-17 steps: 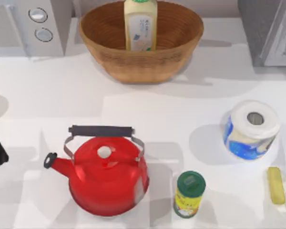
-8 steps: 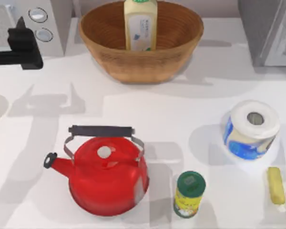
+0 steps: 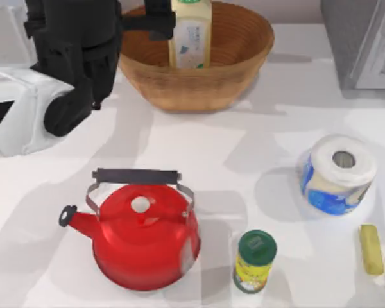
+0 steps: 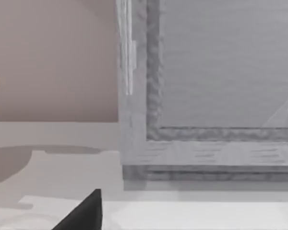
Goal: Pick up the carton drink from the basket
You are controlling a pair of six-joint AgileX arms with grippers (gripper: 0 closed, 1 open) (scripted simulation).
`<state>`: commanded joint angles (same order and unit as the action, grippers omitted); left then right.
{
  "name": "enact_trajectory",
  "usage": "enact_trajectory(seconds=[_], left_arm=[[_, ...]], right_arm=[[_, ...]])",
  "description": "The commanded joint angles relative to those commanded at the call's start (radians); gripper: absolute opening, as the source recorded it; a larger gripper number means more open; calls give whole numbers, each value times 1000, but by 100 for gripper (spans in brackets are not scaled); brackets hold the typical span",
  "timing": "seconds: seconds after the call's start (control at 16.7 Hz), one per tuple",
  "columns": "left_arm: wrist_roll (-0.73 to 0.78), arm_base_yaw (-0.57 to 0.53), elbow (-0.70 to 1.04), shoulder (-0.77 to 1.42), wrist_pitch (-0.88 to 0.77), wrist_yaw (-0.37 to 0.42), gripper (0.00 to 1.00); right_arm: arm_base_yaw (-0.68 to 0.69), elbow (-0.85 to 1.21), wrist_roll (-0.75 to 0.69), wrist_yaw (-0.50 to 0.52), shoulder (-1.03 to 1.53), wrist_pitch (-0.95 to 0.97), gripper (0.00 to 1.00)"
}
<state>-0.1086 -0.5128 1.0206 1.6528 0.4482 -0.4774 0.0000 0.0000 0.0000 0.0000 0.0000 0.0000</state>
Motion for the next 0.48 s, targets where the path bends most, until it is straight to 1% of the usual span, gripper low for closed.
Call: enact_trajectory(seconds=[0.24,0.48], left_arm=[[-18,-81,159,263,69,-75,100],[-29,-134,261,430,113,-121,100]], right_arm=[[0,0,0,0,0,0,100],[0,0,0,0,0,0,100]])
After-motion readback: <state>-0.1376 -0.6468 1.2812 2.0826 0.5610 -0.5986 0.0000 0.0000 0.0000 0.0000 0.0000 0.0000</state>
